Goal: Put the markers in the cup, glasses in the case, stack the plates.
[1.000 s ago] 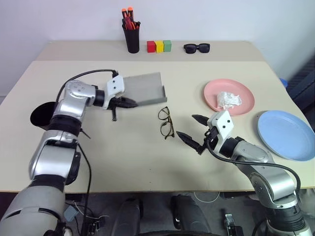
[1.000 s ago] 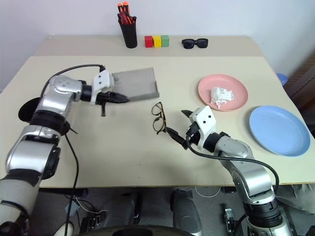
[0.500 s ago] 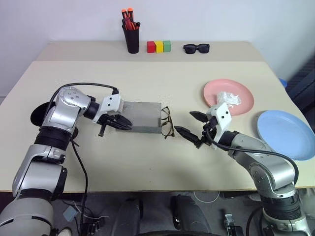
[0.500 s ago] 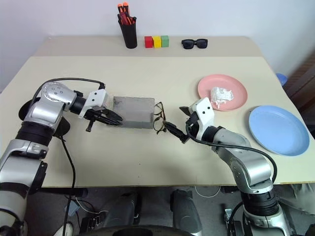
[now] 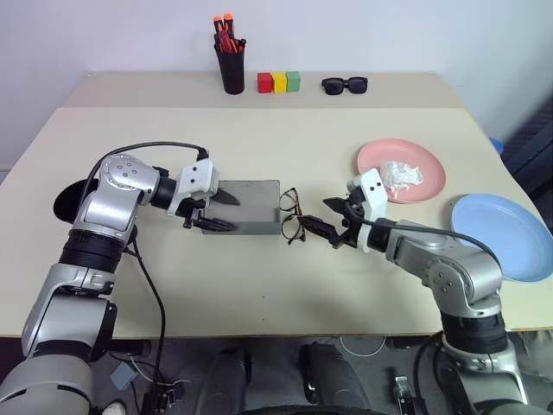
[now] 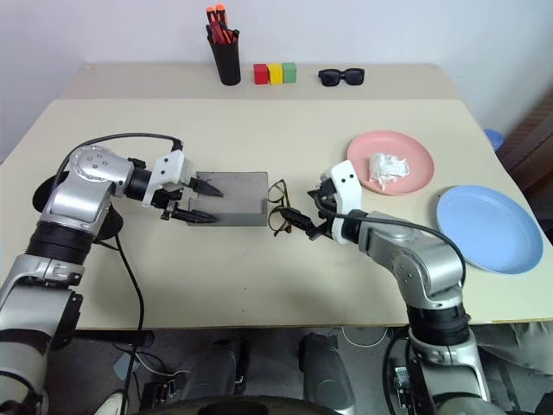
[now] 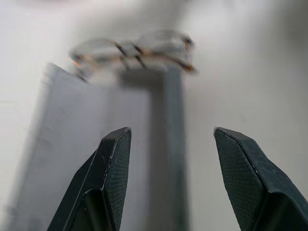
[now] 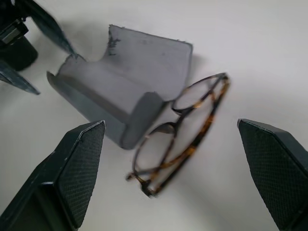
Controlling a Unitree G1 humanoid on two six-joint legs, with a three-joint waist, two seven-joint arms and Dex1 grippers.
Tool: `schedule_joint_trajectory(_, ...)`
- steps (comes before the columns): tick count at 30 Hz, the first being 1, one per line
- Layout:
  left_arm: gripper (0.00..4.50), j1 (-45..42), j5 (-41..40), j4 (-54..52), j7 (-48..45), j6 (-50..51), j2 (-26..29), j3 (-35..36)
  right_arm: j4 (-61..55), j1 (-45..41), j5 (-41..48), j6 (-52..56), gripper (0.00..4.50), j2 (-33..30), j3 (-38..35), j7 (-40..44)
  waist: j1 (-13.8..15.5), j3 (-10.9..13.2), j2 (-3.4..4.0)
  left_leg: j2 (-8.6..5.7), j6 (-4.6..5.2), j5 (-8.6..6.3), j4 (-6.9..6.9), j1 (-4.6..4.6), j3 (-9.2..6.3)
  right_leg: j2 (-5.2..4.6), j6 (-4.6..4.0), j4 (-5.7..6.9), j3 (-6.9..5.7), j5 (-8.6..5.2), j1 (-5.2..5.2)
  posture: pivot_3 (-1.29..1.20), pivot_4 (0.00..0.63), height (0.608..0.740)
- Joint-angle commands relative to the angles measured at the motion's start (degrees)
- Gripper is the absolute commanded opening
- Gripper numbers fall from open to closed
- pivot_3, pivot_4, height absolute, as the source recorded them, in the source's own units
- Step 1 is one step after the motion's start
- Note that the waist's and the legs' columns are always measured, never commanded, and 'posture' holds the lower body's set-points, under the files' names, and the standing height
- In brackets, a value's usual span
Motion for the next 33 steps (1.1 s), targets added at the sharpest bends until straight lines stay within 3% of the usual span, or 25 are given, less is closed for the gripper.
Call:
schedule_joint_trajectory(1, 2.78, 4.0, -4.7, -6.4, 3.7, 4.1, 0.3, 4.3, 3.2, -3.7, 1.7, 5.3, 4.5, 2.2, -3.1, -3.3, -0.1, 0.0, 0.01, 0.0, 0.0, 0.0, -0.01, 0.0, -0.01, -0.02, 0.0, 0.01, 0.01, 0.0, -0.01, 0.0, 0.15, 0.74)
schedule_joint_trajectory(13, 2.78, 26.9, -16.7, -31.4, 10.9, 17.8, 6.0, 13.0, 15.0, -11.2, 1.0, 11.0, 4.5, 7.0, -6.0, -5.9, -1.2, 0.1, 0.11, 0.06, 0.0, 0.0, -0.13, 0.02, -0.03, -0.1, -0.01, 0.01, 0.06, 0.01, -0.06, 0.0, 0.15, 0.74)
schedule_joint_trajectory(27, 2.78, 40.0, -21.9, -39.8, 21.1, 22.7, 6.1, 18.5, 21.2, -15.5, 0.4, 10.5, 4.5, 11.2, -5.7, -5.7, -1.4, 0.1, 0.24, 0.09, 0.0, 0.0, -0.14, 0.07, -0.02, -0.04, -0.07, -0.01, 0.08, 0.04, -0.09, 0.0, 0.15, 0.74)
schedule_joint_trajectory(30, 2.84, 41.0, -22.4, -40.2, 22.1, 22.5, 6.3, 18.7, 23.3, -16.0, -0.5, 9.6, 3.73, 12.3, -5.5, -6.2, -1.4, 0.1, 0.24, 0.08, 0.0, 0.0, -0.14, 0.06, -0.01, -0.04, -0.07, -0.01, 0.07, 0.04, -0.09, 0.0, 0.15, 0.74)
schedule_joint_trajectory(33, 2.84, 41.3, -22.7, -40.5, 22.8, 22.5, 6.4, 18.7, 24.2, -16.1, -1.0, 9.5, 2.28, 12.8, -5.5, -6.3, -1.4, 0.1, 0.25, 0.08, 0.0, 0.0, -0.15, 0.06, 0.02, -0.02, -0.08, -0.01, 0.07, 0.03, -0.1, 0.0, 0.15, 0.74)
